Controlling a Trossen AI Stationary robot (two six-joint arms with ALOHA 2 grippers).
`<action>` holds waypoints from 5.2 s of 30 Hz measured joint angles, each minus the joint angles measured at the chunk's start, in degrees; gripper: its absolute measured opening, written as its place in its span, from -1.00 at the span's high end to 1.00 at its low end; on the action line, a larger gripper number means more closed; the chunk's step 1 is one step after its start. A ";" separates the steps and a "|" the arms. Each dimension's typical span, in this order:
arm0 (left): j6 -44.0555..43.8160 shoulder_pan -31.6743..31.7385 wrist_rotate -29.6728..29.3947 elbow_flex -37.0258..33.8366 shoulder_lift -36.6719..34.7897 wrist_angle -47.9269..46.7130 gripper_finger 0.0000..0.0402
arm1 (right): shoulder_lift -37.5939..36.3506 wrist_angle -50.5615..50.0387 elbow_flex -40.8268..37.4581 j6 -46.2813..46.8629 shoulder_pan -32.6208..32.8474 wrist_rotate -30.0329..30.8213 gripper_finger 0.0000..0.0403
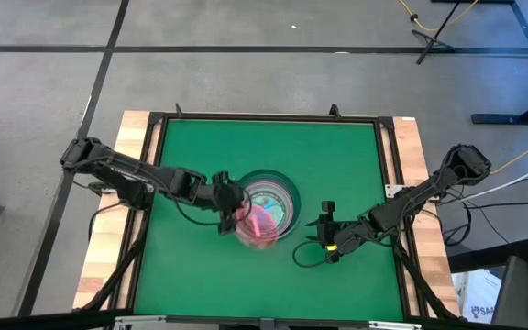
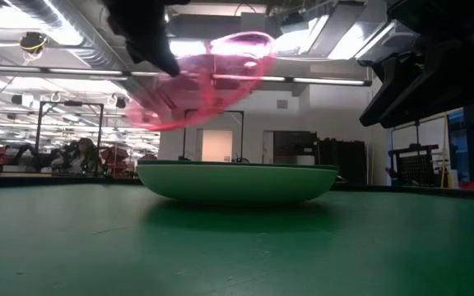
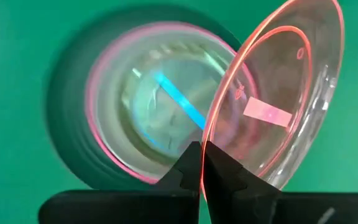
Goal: Stack plastic plates
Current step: Stack the pink transparent plate on top of the blue transparent plate, then return to Home Position
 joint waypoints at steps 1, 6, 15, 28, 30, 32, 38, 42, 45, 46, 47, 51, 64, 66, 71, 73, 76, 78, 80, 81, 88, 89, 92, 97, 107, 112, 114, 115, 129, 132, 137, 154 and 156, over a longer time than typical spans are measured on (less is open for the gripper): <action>0.51 0.85 -0.59 0.00 0.03 0.84 0.99 | 0.00 0.00 0.00 0.00 0.00 0.00 0.20; 2.52 4.76 -1.94 -0.03 0.17 3.54 0.99 | 0.00 -0.02 0.00 0.00 0.00 0.00 0.20; 4.07 10.87 -0.23 -5.27 0.20 9.35 0.99 | 0.00 0.00 -0.02 0.00 0.00 0.02 0.20; 4.07 12.16 3.72 -13.06 0.26 18.99 0.89 | 0.00 0.03 -0.04 -0.02 0.00 0.46 0.20; 4.03 12.16 3.76 -13.48 0.26 19.80 0.84 | 0.00 0.13 -0.04 -0.02 0.00 0.48 0.20; 4.03 12.16 3.77 -13.53 0.26 20.08 0.77 | 0.00 0.24 -0.04 -0.02 0.00 0.48 0.20; 4.09 12.16 4.42 -13.55 -0.32 19.64 0.59 | 0.00 0.25 -0.04 -0.02 0.00 0.46 0.20; 6.83 11.35 4.59 -13.55 -2.45 19.58 0.56 | 0.00 0.51 -0.04 -0.04 0.00 0.46 0.20; 10.18 9.81 2.41 -13.55 -3.29 21.70 0.56 | 0.00 0.73 -0.04 -0.06 0.00 0.46 0.20; 11.65 9.31 1.48 -13.55 -3.43 22.83 0.56 | 0.00 0.73 -0.04 -0.06 0.00 0.46 0.20; 12.94 8.89 0.97 -13.53 -3.49 24.69 0.57 | 0.01 0.79 -0.04 -0.11 0.00 0.46 0.20; 23.49 8.08 2.67 -14.44 -3.48 31.35 0.58 | -0.67 0.63 -0.04 -0.66 -0.25 0.42 0.20; 31.55 11.61 7.25 -30.84 -12.67 59.04 0.58 | -13.65 -2.39 0.00 -6.71 -3.88 -2.10 0.20; 31.45 11.94 7.23 -33.48 -15.33 59.85 0.58 | -15.28 -3.81 0.00 -7.21 -5.80 -2.93 0.20; 29.11 11.99 6.54 -39.37 -24.21 59.92 0.58 | -18.56 -6.97 -0.04 -8.22 -10.36 -4.54 0.20; 28.50 11.97 6.15 -41.66 -28.23 59.79 0.58 | -19.80 -7.55 -0.50 -8.64 -11.72 -4.60 0.20; 28.00 11.99 5.27 -44.69 -33.65 59.46 0.58 | -22.18 -5.80 -2.65 -9.58 -13.62 -5.91 0.20; 28.05 11.99 4.94 -46.07 -37.42 58.86 0.58 | -23.80 -4.46 -4.68 -9.44 -14.48 -6.06 0.20; 28.05 11.99 4.81 -47.19 -40.80 58.96 0.58 | -25.82 -2.88 -7.02 -9.42 -14.70 -6.03 0.20; 28.01 11.96 4.81 -47.72 -42.32 58.76 0.58 | -27.04 -2.25 -8.22 -9.43 -14.69 -6.07 0.20; 27.32 10.88 3.11 -49.32 -52.22 48.97 0.58 | -37.02 5.15 -16.70 -9.82 -14.67 -5.82 0.20; 27.09 10.83 2.88 -49.49 -53.11 48.73 0.58 | -38.44 6.02 -17.85 -9.95 -14.67 -5.58 0.20; 26.59 10.81 3.92 -50.10 -55.55 47.85 0.58 | -42.08 7.90 -20.52 -10.58 -14.67 -5.46 0.20; 26.54 10.81 5.51 -51.49 -59.63 46.30 0.58 | -47.47 8.83 -23.32 -10.59 -14.64 -5.38 0.20; 26.04 10.81 5.27 -53.07 -69.50 38.77 0.58 | -53.40 10.05 -27.15 -10.53 -14.64 -5.39 0.20; 25.60 10.81 5.27 -53.07 -73.83 33.58 0.58 | -54.66 9.94 -27.18 -10.56 -14.64 -5.38 0.20; 25.58 10.81 5.25 -53.08 -75.32 31.56 0.58 | -54.66 9.91 -27.18 -10.56 -14.64 -5.38 0.20; 25.61 10.81 5.27 -53.08 -76.07 30.98 0.58 | -54.64 9.81 -27.17 -10.56 -14.64 -5.38 0.20; 25.03 10.83 5.27 -55.18 -81.18 27.23 0.58 | -55.77 16.13 -31.73 -14.07 -14.64 -12.17 0.54; 24.76 10.87 5.44 -55.56 -81.17 27.31 0.58 | -58.06 16.28 -32.15 -14.43 -15.28 -14.27 0.74; 25.47 10.87 6.48 -56.03 -81.18 27.35 0.58 | -62.42 12.02 -32.17 -14.16 -19.48 -21.55 0.97; 23.35 11.75 8.18 -61.61 -81.17 35.85 0.58 | -74.17 6.21 -36.39 -11.24 -29.52 -31.41 0.88; 23.44 11.75 8.55 -61.60 -81.16 35.83 0.58 | -75.56 6.23 -36.39 -11.36 -30.11 -33.79 0.88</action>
